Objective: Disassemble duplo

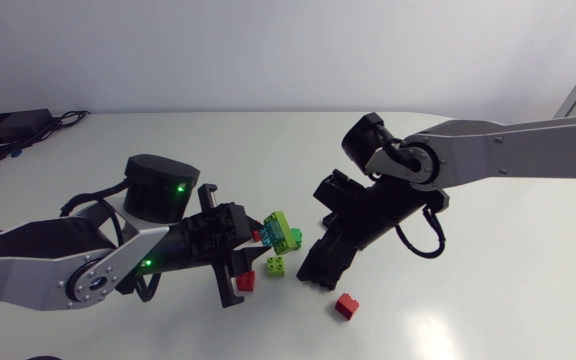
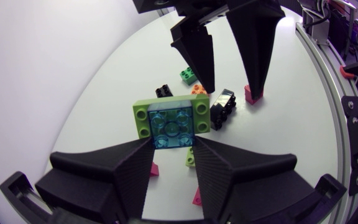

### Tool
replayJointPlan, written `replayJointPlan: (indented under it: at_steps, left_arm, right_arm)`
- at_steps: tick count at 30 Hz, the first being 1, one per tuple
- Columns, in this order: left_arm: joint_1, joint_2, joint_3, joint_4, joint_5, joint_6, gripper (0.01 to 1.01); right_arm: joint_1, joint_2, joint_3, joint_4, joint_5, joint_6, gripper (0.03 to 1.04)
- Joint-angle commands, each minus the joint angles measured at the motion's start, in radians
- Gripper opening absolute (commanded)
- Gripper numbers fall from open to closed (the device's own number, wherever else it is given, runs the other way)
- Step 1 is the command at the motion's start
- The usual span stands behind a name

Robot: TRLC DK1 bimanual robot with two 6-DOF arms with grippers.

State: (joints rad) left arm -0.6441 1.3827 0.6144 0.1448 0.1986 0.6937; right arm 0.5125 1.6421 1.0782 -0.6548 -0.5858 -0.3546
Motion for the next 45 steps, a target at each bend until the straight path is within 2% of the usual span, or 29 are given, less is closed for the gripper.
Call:
replayJointPlan:
  at_steps: [1,4,12,17,21,25,33,36,42,45]
  left_arm:
    - [-0.011,0.033,0.036,0.021,-0.013,-0.033,0.333]
    - [-0.025,0.049,0.047,0.035,-0.042,-0.048,0.333]
    - [-0.069,0.078,0.079,0.047,-0.082,-0.086,0.333]
    - [-0.089,0.079,0.079,0.050,-0.091,-0.100,0.333]
    - [-0.097,0.073,0.073,0.052,-0.094,-0.108,0.333]
    - [-0.100,0.059,0.064,0.050,-0.094,-0.112,0.333]
    - [-0.095,-0.007,0.047,0.029,-0.088,-0.117,0.333]
    - [-0.081,-0.037,0.056,-0.010,-0.037,-0.118,0.333]
    - [0.003,-0.040,0.096,-0.097,-0.004,-0.097,0.333]
    - [0.049,-0.002,0.099,-0.146,-0.056,-0.023,0.333]
  right_arm:
    - [0.008,0.027,0.042,0.007,0.012,0.037,0.84]
    - [0.000,0.036,0.069,0.004,0.012,0.049,0.79]
    - [-0.002,0.041,0.098,-0.002,0.012,0.072,0.78]
    - [-0.008,0.041,0.088,0.007,0.012,0.072,0.60]
    - [-0.011,0.041,0.086,0.009,0.012,0.072,0.55]
    - [-0.011,0.036,0.077,0.021,0.014,0.072,0.30]
    - [0.003,0.013,0.029,0.035,0.069,0.036,0.29]
    - [0.006,0.007,0.006,0.041,0.113,0.009,0.28]
    - [-0.029,-0.039,-0.027,0.064,0.204,-0.003,0.29]
    - [-0.054,-0.062,-0.037,0.064,0.218,-0.007,0.29]
